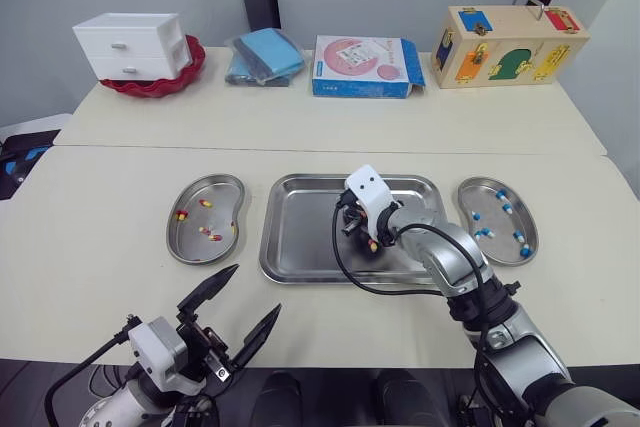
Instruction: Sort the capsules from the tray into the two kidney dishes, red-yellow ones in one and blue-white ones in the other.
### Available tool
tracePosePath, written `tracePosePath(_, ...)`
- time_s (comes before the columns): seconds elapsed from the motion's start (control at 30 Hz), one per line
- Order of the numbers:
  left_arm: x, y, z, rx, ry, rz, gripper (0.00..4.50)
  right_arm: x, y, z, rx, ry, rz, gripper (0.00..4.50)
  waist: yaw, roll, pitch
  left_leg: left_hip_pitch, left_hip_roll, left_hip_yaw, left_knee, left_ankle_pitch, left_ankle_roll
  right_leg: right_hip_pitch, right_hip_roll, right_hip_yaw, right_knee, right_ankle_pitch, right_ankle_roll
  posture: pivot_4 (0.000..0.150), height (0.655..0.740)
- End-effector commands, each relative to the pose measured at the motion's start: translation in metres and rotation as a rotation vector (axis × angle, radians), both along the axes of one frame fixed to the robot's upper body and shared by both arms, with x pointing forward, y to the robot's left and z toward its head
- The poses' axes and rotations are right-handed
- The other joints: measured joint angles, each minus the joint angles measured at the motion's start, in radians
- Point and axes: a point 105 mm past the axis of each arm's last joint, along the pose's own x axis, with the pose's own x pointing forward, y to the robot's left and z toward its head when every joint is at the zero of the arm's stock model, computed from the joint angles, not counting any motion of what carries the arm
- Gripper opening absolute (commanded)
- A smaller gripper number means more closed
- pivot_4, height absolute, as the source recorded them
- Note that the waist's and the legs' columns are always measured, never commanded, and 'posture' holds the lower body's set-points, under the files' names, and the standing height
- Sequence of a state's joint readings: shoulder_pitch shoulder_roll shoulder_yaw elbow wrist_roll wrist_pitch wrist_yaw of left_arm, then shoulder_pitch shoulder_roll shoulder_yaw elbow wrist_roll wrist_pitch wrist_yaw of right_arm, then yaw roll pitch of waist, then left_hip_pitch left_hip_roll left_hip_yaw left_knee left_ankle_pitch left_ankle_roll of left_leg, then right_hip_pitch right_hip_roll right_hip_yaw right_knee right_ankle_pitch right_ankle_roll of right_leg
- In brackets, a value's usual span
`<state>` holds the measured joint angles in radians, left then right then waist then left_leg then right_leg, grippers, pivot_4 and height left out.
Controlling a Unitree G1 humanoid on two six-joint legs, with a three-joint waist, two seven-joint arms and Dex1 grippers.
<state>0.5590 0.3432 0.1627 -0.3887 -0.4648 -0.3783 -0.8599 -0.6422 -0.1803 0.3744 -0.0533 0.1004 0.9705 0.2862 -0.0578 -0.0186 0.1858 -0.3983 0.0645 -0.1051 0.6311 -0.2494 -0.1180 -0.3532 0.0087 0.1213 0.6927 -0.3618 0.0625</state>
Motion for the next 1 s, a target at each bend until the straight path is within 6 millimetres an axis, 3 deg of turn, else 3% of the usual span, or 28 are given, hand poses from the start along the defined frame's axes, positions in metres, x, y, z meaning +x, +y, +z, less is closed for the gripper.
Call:
tracePosePath(0.03,-0.002,-0.004,0.007,0.007,-0.027,-0.012,4.5,0.001,-0.001,0.005,0.02,-0.026,0.007,0.01,0.0,0.0,0.0,0.0,0.0,0.0,0.0,0.0,0.0,0.0,0.0,0.0,0.0,0.0,0.0,0.15,0.74)
tracePosePath(0.2,-0.002,-0.005,0.008,0.015,-0.034,-0.032,4.5,-0.008,-0.005,0.027,0.088,-0.107,0.098,0.01,0.001,0.001,0.0,0.0,0.0,0.0,0.0,0.0,0.0,0.0,0.0,0.0,0.0,0.0,0.0,0.15,0.74)
tracePosePath(0.3,-0.003,-0.008,0.008,0.026,-0.039,-0.075,4.5,-0.023,-0.027,0.043,0.121,-0.157,0.174,0.01,0.007,0.002,0.001,-0.001,0.0,0.0,0.0,0.0,0.0,0.0,0.0,0.0,-0.002,0.0,0.0,0.15,0.74)
tracePosePath(0.4,-0.004,-0.014,0.01,0.041,-0.055,-0.155,4.5,-0.041,-0.07,0.056,0.097,-0.203,0.23,0.01,0.014,0.002,0.001,-0.002,-0.001,0.0,0.0,0.0,0.0,0.001,-0.001,-0.001,-0.003,0.0,0.0,0.15,0.74)
tracePosePath(0.53,-0.003,-0.022,0.013,0.057,-0.078,-0.255,4.5,-0.052,-0.132,0.067,0.049,-0.199,0.155,0.01,0.023,0.002,0.001,-0.001,0.0,0.0,-0.001,0.0,0.0,0.002,0.0,-0.001,-0.005,0.0,0.0,0.15,0.74)
tracePosePath(0.77,-0.005,-0.039,0.02,0.049,-0.103,-0.403,4.5,-0.067,-0.227,0.061,-0.051,-0.145,-0.089,0.01,0.016,0.002,0.001,0.0,-0.001,0.003,0.0,0.0,0.0,0.003,0.0,0.002,-0.005,0.0,0.0,0.15,0.74)
tracePosePath(0.87,-0.004,-0.041,0.019,0.044,-0.102,-0.416,4.5,-0.07,-0.242,0.055,-0.071,-0.12,-0.135,0.01,0.014,0.002,0.001,0.001,0.0,0.003,0.0,0.0,0.0,0.003,0.0,0.002,-0.005,0.0,0.0,0.15,0.74)
tracePosePath(1.0,-0.004,-0.041,0.018,0.048,-0.106,-0.425,4.5,-0.071,-0.242,0.052,-0.077,-0.106,-0.143,0.01,0.01,0.003,0.0,0.002,0.0,0.004,0.0,0.0,0.0,0.003,0.0,0.003,-0.004,0.0,0.0,0.15,0.74)
